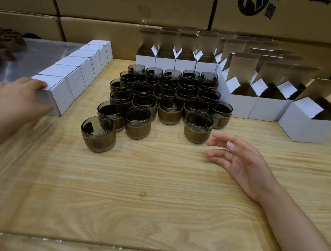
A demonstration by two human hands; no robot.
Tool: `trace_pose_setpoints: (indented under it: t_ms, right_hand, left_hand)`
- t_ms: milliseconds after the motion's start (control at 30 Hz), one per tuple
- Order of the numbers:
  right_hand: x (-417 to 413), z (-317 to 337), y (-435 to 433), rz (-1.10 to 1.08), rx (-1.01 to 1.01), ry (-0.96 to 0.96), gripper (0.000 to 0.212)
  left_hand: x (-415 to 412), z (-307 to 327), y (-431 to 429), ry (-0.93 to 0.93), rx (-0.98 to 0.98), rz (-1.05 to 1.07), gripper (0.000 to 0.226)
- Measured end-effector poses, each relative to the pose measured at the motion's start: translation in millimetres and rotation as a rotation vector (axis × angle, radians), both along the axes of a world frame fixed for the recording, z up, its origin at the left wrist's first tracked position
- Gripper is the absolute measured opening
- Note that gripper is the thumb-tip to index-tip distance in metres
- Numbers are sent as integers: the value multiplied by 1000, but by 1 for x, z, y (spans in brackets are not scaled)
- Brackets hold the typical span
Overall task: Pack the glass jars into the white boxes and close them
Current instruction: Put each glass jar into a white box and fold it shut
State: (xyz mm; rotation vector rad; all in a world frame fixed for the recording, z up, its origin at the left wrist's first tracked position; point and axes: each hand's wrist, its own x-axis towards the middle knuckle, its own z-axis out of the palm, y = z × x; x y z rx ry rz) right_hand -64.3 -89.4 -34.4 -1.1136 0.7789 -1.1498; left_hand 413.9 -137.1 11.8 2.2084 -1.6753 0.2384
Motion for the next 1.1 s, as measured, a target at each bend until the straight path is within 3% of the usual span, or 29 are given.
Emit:
trace_pose_setpoints:
  t_ms: [67, 133, 200, 267, 367, 433, 533, 633, 733, 933, 1000, 1100]
  right_hand:
    - [0, -1, 0, -1, -4, -3, 40]
    - [0, -1, 0, -10, -10, -5, 37]
    - [0, -1, 1, -10, -12, -3, 37]
    - [0, 0, 1, -7, -8, -1, 38]
    - [0, 1, 0, -18, 1, 12, 39]
    - [0, 0, 1, -26, 4, 13, 41]
    - [1, 1, 2, -46, 20, 5, 40]
    - [3, 4, 5, -57, 20, 58, 30]
    - [5, 8, 7, -211, -107, 302, 23]
    - [-42, 27, -24, -1180, -419, 919, 39]
    - [-74, 31, -42, -1220, -304, 1107, 54]
    - [-111, 28, -61, -1019, -72, 1367, 70]
  left_hand:
    - [-11, 9, 4, 18, -113, -29, 73]
    - [-39, 13, 13, 68, -367, -84, 58]
    - [-87, 14, 28, 121, -544, -235, 41]
    - [-143, 11, 46, 189, -596, -467, 27]
    - [-219, -9, 69, 217, -543, -819, 18]
    - [-252, -27, 77, 207, -431, -936, 16]
    - [-270, -46, 77, 254, -199, -905, 11]
    - [-269, -51, 69, 270, -85, -853, 12]
    - [-268, -52, 64, 312, -47, -795, 13]
    - [-267, -51, 62, 376, 14, -783, 13]
    - [-268, -51, 61, 390, 21, -783, 13]
    - [-268, -52, 60, 417, 33, -772, 13]
